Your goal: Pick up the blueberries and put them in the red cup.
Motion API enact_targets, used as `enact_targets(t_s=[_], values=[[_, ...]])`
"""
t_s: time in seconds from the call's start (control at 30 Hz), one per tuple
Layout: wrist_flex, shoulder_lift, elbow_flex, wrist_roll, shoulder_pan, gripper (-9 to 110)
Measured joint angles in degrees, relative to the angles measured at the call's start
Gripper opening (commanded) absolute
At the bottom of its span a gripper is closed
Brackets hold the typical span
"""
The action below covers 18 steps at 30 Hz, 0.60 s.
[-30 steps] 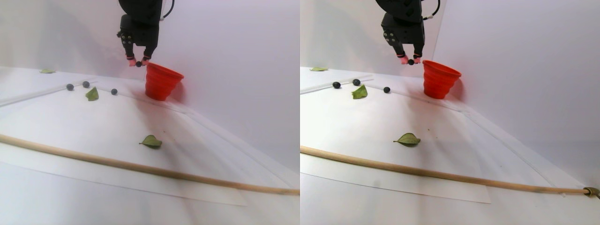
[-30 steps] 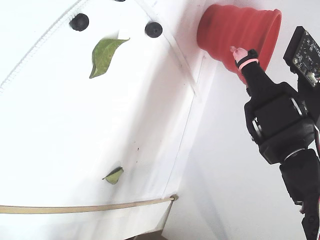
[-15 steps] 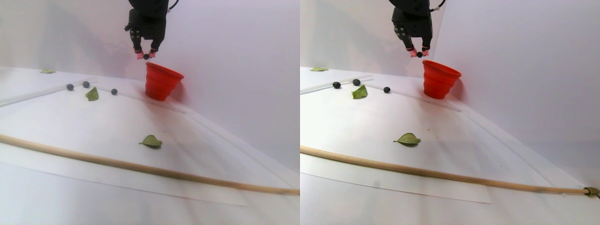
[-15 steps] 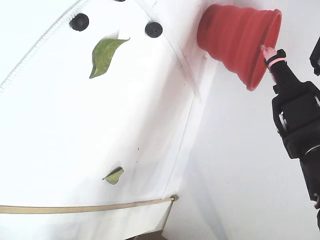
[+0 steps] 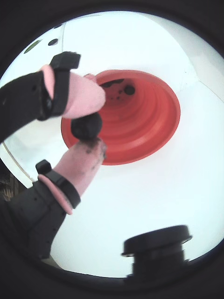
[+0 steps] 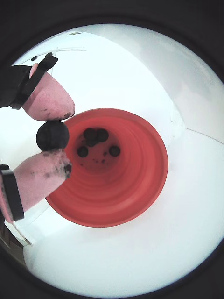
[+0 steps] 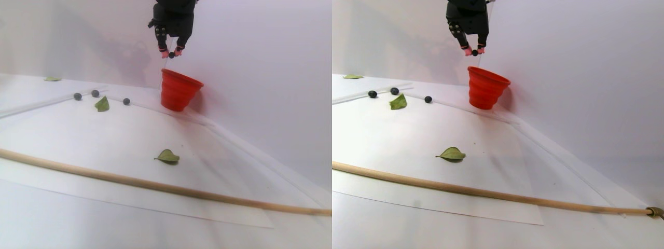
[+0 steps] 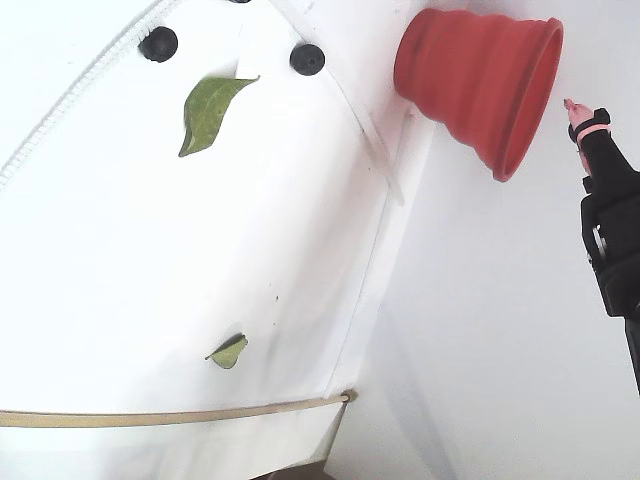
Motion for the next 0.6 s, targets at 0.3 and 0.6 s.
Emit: enact_targets(t_s=[0.3, 0.6], values=[[0.0, -1.9, -1.8, 0.0, 2.6, 11], [0.0, -5.1, -2.8, 0.0, 3.4, 14]])
